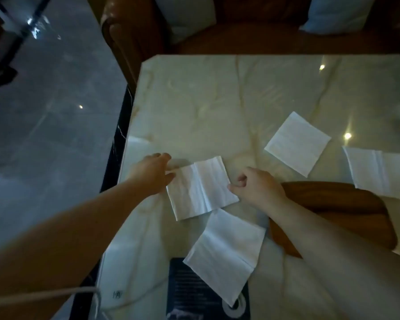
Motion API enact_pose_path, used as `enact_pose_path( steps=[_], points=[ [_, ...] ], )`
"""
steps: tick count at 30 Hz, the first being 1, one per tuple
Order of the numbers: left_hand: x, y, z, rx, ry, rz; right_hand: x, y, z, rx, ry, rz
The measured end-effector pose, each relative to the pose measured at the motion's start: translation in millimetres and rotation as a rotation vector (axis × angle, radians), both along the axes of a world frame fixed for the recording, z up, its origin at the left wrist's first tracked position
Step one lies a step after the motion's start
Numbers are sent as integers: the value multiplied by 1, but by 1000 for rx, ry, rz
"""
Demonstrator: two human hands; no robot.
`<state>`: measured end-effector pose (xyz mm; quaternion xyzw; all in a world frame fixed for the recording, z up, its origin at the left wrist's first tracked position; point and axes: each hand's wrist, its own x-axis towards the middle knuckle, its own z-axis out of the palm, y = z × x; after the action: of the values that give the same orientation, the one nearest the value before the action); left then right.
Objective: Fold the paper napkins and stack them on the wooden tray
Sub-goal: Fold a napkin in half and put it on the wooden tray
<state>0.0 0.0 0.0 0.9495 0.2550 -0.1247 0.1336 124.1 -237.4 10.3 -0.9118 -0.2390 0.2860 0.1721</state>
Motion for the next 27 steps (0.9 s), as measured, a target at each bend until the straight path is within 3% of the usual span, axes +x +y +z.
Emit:
enact_pose_path(
  steps=[8, 13, 22, 24, 27],
  points=[
    [-1, 1, -8, 75, 78, -16, 1, 9, -19, -179, -121, 160],
    [-15, -10, -2, -8, 63, 22, 22, 26, -5, -95, -67, 196],
    [-50, -51, -3, -127, 71, -67, 57, 83, 17, 54, -214, 422],
    [-45, -48, -1, -131, -12, -44, 54, 83, 16, 108, -212, 463],
    [-33, -35, 4, -24, -310, -22, 42, 74, 17, 190, -203, 551]
  ],
)
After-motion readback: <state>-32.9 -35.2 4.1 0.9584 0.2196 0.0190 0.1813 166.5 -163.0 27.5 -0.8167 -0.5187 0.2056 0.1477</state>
